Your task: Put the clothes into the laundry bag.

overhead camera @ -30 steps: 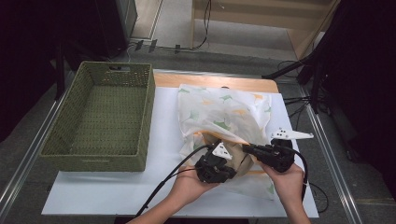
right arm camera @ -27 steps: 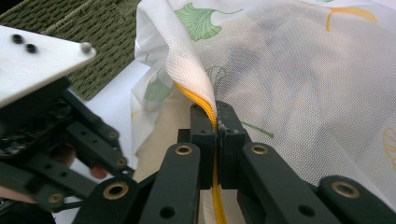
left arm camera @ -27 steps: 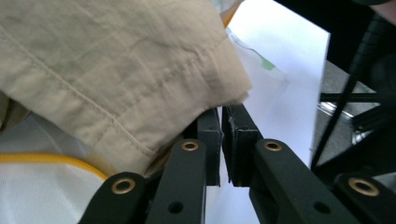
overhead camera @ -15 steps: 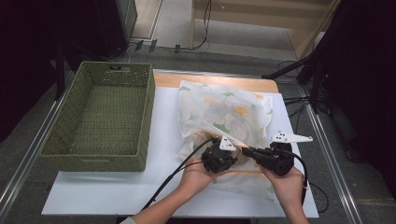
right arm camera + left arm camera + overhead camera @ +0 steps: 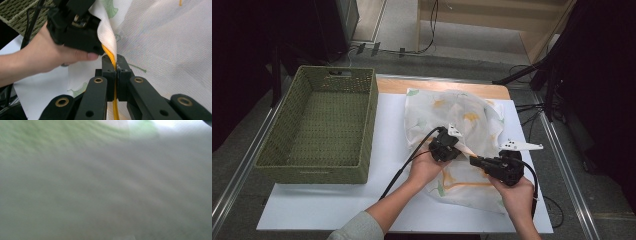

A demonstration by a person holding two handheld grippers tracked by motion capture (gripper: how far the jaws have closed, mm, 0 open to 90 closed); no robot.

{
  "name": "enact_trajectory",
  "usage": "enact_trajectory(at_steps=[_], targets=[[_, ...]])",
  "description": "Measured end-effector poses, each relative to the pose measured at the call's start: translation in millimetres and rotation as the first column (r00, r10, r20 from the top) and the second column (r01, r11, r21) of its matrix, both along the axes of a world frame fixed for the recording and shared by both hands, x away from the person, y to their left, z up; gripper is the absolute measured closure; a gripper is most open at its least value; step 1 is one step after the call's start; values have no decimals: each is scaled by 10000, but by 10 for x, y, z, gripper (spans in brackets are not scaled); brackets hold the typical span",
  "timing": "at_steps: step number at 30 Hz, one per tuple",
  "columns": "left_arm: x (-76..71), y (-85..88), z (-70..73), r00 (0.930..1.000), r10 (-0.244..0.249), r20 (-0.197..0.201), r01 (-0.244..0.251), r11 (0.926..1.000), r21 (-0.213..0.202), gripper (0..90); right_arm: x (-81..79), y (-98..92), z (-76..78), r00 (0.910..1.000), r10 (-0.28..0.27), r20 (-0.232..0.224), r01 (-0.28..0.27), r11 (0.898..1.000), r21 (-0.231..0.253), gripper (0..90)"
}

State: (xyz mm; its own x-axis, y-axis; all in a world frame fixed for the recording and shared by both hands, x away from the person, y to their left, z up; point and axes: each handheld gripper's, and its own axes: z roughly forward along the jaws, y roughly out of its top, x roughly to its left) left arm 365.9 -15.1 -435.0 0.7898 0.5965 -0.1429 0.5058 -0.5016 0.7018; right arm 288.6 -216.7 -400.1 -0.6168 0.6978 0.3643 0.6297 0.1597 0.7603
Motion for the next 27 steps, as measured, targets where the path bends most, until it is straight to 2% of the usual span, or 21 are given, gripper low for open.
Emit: enact_trajectory(at_steps=[2, 3, 4, 6, 9, 11, 14, 16, 19, 22, 24, 27], targets=[[39, 29, 8, 9995, -55, -311, 50, 9998, -175, 900, 7, 1, -11, 10000, 15, -23, -15, 10000, 7, 885], [39, 29, 8, 9995, -55, -311, 50, 9998, -175, 900, 10, -1, -16, 10000, 17, -43, -17, 10000, 15, 885], [34, 46, 22, 9985, -149, -519, 137, 9996, -229, 892, 15, -2, -24, 10000, 12, -56, -12, 10000, 20, 885], [15, 77, 49, 9973, -283, -680, 264, 9993, -280, 878, 19, -8, -34, 10000, -6, -61, 6, 10000, 40, 885], [-19, 153, 85, 9913, -645, -1150, 577, 9964, -617, 833, 16, -20, -35, 10000, -39, -70, 40, 10000, 76, 885], [-39, 204, 103, 9889, -707, -1308, 627, 9960, -642, 800, 22, -29, -37, 10000, -65, -37, 65, 9999, 130, 885], [-98, 293, 157, 9864, -856, -1403, 753, 9942, -765, 744, 29, -26, -43, 9999, -86, -102, 87, 9999, 133, 885], [-144, 360, 206, 9862, -1015, -1305, 942, 9937, -613, 726, 31, -26, -47, 9999, -74, -78, 74, 9999, 103, 885], [-216, 457, 270, 9848, -1070, -1371, 978, 9926, -719, 698, 30, -26, -50, 9999, -93, -102, 94, 9999, 97, 884], [-322, 559, 331, 9857, -1144, -1235, 1066, 9920, -679, 669, 30, -26, -49, 10000, -59, -62, 60, 9999, 82, 884], [-389, 631, 350, 9866, -1100, -1202, 1000, 9912, -862, 652, 26, -21, -43, 10000, -25, -41, 25, 10000, 85, 884], [-466, 688, 372, 9877, -1107, -1099, 1043, 9926, -627, 607, 28, -9, -39, 10000, 25, -71, -24, 10000, 84, 884]])
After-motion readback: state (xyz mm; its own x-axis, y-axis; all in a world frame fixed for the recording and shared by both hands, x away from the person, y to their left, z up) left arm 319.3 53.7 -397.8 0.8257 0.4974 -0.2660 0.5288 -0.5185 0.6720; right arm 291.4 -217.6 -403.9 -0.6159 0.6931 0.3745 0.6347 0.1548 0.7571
